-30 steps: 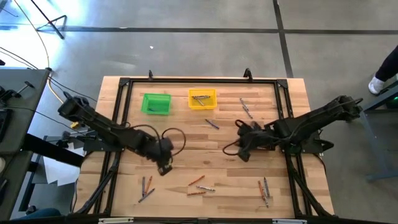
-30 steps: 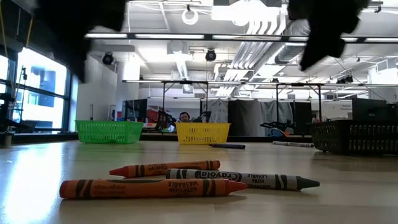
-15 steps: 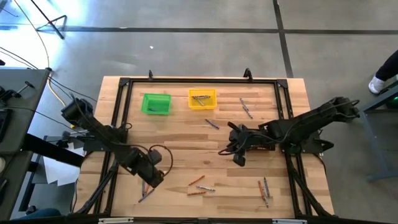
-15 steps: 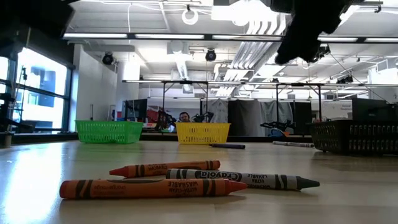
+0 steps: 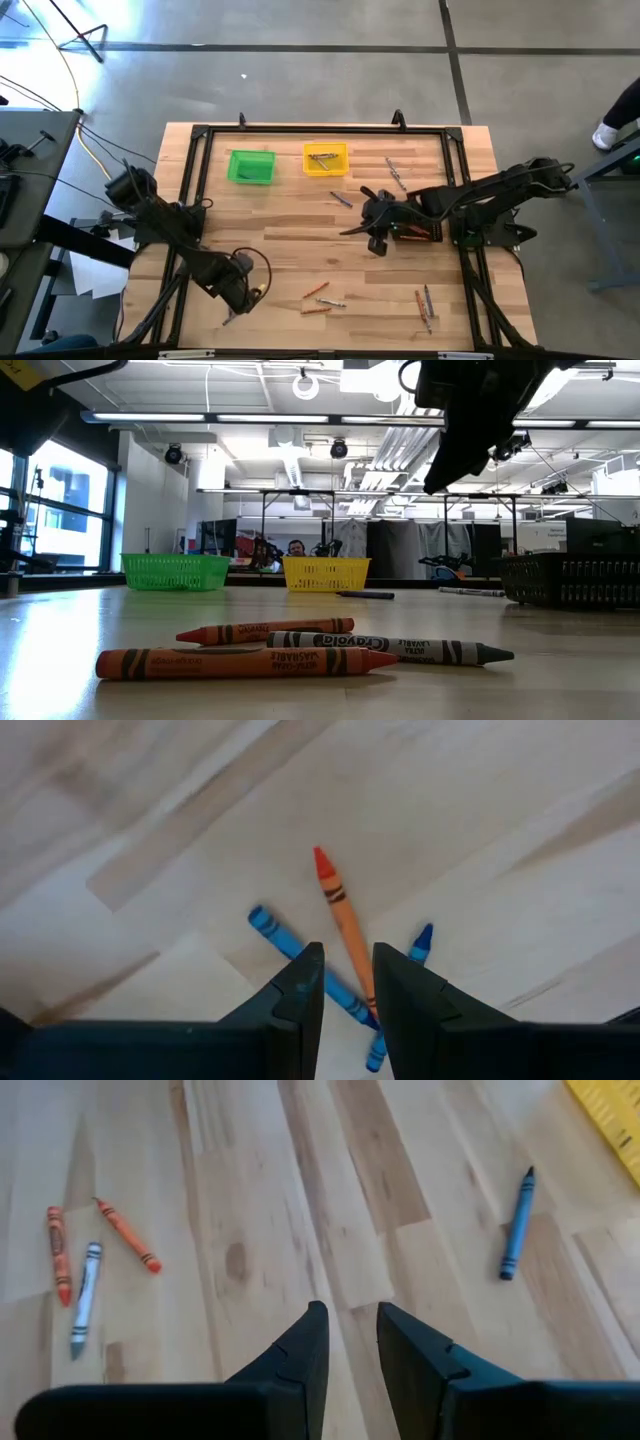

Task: Sort crayons
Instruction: Put the blue crayon into the green bin

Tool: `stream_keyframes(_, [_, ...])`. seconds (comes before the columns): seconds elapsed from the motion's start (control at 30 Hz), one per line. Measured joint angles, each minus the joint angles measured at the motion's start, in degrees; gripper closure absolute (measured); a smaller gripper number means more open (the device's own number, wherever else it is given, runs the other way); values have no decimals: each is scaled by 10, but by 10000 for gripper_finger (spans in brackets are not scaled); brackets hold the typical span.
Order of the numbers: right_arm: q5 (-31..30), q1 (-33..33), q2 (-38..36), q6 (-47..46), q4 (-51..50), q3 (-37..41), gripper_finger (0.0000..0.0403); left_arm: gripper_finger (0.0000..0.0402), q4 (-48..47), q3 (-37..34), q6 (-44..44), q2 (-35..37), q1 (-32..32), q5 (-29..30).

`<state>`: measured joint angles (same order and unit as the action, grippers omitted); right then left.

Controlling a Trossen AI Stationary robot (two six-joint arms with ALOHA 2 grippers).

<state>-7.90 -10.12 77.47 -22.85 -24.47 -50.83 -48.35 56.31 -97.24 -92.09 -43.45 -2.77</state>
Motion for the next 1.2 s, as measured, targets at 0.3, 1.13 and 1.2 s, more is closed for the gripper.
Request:
stream_keyframes(0.3, [14,12,0,24,5,0,320,323,6,0,-47,-35,-18,-27])
stream_keyframes(1.13, [24,12,0,54,13,0,320,323,5,3,-76,-98,-19,-54])
stream_keyframes(1.2, [24,12,0,54,13,0,320,325,5,3,-76,-98,-19,-55])
